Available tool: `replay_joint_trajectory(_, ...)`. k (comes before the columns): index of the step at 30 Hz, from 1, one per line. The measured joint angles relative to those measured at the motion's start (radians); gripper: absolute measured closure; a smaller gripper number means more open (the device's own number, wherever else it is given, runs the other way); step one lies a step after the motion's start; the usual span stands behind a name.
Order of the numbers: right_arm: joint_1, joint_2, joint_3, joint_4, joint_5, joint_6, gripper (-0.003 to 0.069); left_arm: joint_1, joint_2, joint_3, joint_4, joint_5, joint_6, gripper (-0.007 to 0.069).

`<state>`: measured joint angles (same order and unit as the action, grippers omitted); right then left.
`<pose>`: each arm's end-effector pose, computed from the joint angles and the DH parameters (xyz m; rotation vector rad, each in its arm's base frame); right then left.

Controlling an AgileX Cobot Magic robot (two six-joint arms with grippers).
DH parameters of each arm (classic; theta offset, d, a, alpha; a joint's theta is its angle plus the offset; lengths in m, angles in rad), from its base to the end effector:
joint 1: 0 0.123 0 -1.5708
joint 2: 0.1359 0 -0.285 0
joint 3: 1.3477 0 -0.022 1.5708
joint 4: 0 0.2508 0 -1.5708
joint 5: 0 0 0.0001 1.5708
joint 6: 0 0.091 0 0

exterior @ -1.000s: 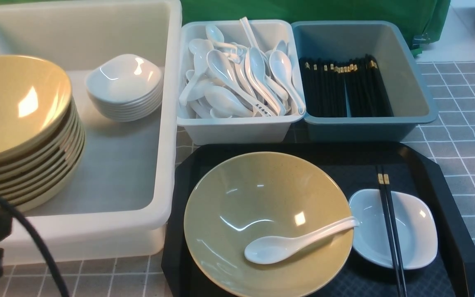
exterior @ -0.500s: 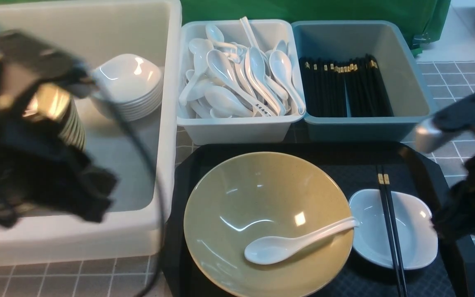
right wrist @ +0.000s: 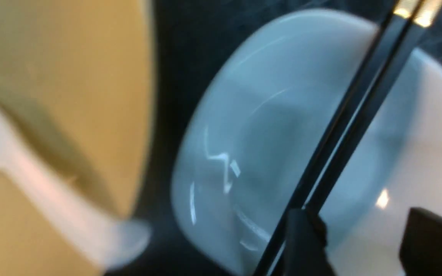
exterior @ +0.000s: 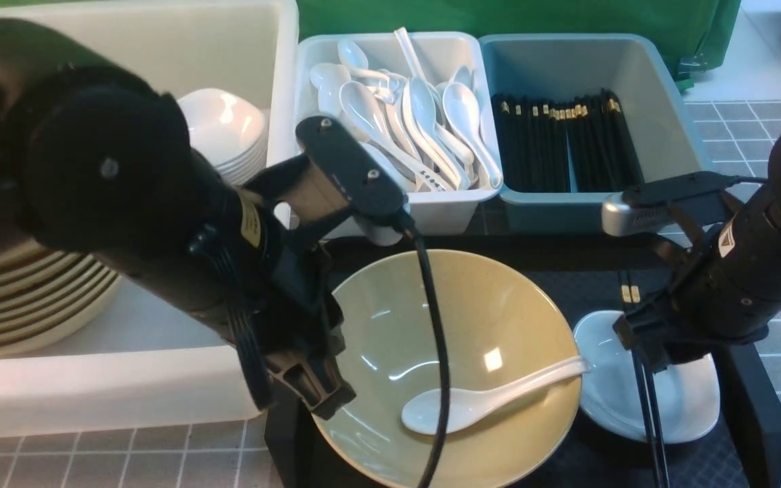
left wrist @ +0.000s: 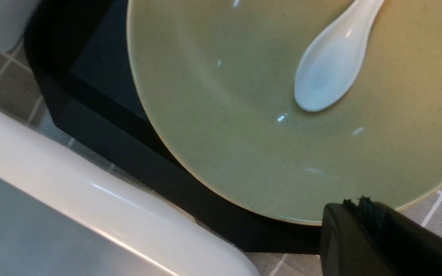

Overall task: On grey table put chopsticks spoon bowls plates into blue grey white boxes.
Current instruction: 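Move the grippers toward the tableware on the black tray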

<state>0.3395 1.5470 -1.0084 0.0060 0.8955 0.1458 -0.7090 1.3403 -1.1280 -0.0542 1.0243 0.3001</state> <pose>0.2707 0.0961 0.2279 -0.2781 2.9110 0.0862 0.1960 -0.1737 0.3143 1.2994 2.4047 -0.1887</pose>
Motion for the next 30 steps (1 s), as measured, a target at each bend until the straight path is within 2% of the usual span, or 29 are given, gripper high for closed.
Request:
replay_joint_trajectory(4, -0.003, 0.052, 0.0, 0.002, -0.036, 0.017, 0.0213, 0.0, 0.0, 0.005, 0.011, -0.038, 0.006, 0.0633)
replay_joint_trajectory(18, -0.003, 0.136, -0.001, 0.009, -0.066, 0.025, 0.022, 0.0, 0.0, 0.005, 0.014, -0.1, 0.008, 0.0633)
replay_joint_trajectory(23, -0.003, 0.136, -0.001, 0.01, -0.072, 0.025, 0.0293, 0.0, 0.0, 0.005, 0.014, -0.1, 0.01, 0.0633)
replay_joint_trajectory(30, -0.003, 0.136, -0.001, 0.012, -0.073, 0.026, 0.0484, 0.0, 0.0, 0.005, 0.014, -0.1, 0.01, 0.0633)
